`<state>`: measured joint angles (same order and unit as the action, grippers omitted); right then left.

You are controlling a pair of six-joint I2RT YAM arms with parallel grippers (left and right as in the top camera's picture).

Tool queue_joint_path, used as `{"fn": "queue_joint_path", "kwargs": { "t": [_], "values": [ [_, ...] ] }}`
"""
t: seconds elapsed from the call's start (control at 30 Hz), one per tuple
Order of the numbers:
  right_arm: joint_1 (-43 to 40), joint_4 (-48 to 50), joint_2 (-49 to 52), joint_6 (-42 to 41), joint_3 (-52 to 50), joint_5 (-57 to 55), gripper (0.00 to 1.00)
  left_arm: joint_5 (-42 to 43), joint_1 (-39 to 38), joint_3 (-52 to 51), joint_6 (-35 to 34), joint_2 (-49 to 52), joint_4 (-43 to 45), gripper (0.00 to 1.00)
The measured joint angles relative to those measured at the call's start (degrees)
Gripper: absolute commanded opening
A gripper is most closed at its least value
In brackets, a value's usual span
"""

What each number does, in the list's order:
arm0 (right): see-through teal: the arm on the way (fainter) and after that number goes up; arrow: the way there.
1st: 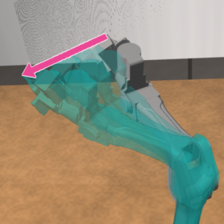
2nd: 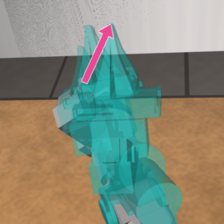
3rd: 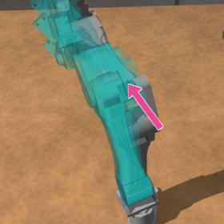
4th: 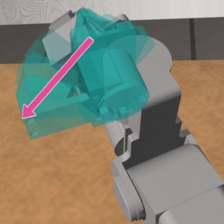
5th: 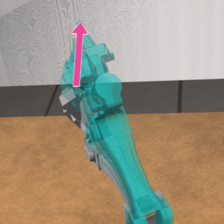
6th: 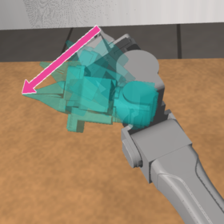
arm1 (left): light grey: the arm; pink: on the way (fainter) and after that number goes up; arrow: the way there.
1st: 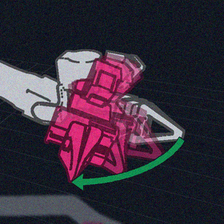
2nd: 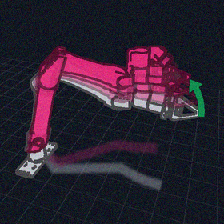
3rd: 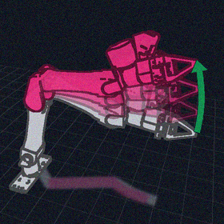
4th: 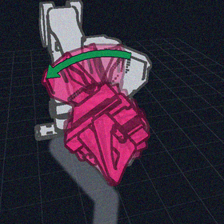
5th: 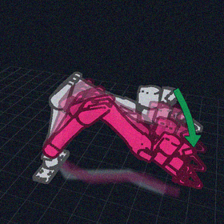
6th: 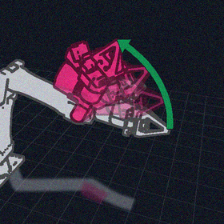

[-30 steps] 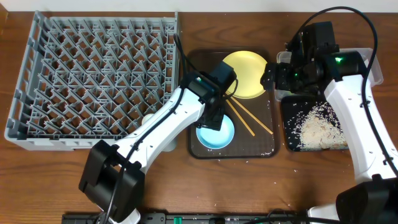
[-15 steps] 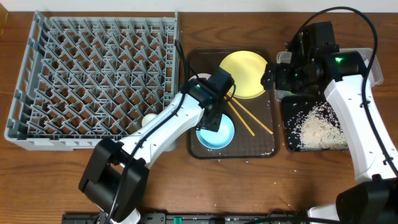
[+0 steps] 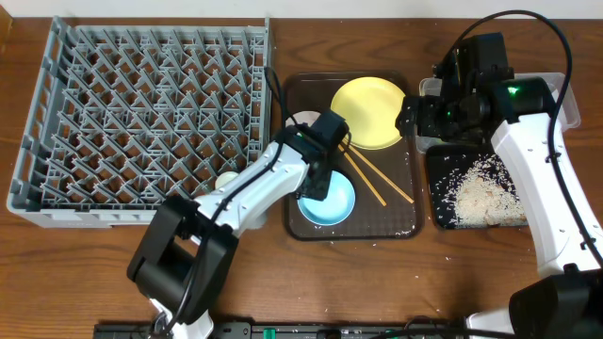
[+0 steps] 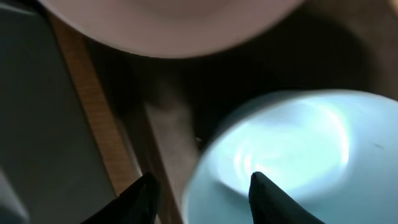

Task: Sort waste into correct bins and load items into the dishwasher
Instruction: 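Lower the left gripper onto the blue bowl rim and grasp it, then lift the blue bowl and carry it left over the dish rack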

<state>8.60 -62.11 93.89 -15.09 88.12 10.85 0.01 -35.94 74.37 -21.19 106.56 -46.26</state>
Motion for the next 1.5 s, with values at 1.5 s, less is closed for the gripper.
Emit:
{"fn": "queue_joint_path", "kwargs": {
  "t": [1.5],
  "values": [
    [0.00, 0.00, 0.00, 0.02, 0.00, 0.00, 0.99, 4.35, 1.77, -6.25, 1.79, 1.03, 4.96, 0.19]
  ]
}}
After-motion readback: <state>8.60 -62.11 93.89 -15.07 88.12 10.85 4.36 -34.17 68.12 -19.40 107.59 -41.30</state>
